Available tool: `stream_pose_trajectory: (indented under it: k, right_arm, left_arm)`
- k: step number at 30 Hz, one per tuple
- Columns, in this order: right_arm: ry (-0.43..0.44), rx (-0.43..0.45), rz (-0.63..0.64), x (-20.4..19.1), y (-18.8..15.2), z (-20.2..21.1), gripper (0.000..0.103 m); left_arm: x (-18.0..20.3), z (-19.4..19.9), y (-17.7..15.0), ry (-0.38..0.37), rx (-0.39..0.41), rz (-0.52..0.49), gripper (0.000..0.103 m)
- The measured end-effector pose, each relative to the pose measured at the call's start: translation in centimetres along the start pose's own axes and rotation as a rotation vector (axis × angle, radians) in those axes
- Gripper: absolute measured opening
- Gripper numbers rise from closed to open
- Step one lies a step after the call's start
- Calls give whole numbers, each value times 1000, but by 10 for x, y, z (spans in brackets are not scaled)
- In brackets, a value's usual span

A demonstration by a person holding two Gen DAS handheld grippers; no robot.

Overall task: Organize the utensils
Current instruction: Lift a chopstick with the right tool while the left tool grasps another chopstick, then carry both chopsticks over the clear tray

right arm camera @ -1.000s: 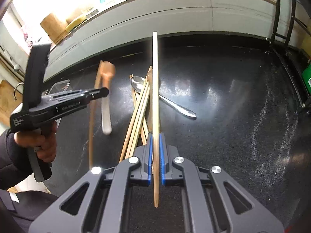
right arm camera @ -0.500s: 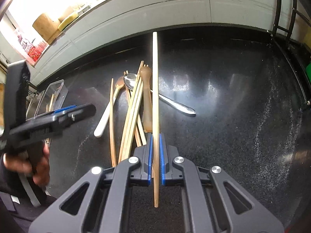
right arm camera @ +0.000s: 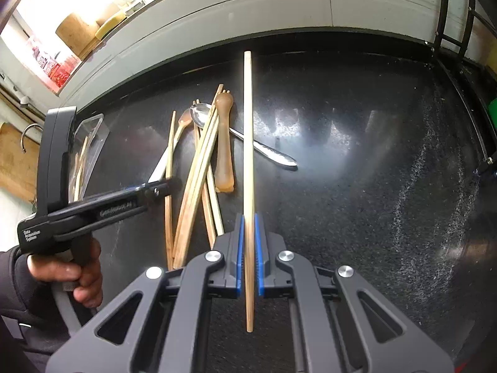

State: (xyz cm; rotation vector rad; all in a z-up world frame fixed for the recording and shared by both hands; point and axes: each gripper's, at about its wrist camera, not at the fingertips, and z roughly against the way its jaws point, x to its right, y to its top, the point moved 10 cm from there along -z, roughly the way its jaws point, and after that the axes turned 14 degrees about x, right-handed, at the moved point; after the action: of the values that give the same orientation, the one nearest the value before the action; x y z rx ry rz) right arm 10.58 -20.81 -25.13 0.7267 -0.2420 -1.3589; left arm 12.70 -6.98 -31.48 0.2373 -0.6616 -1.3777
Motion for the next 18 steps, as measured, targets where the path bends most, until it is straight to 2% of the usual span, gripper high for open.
stream_pose_trajectory:
  k: [2,4,5,10,15,18]
  right_arm:
    - [3,-2,6,3,0,0,7]
    - [8,-4,14,6,1,0,7]
    - [13,-5,20,7,2,-1,7]
    - [33,2,43,6,7,-1,7]
    - [47,20,67,-1,16,4,7]
    - [51,33,78,-7,18,11,7]
  left_arm:
    - [5,-1,0,21,24,-24,36]
    - [7,-2,0,48,39,-48,21]
    - [6,-2,-1,67,42,-54,9]
    - [0,8,2,83,35,-59,6]
    - [11,39,17,106,101,-162,6]
    - [15,56,22,127,124,-188,6]
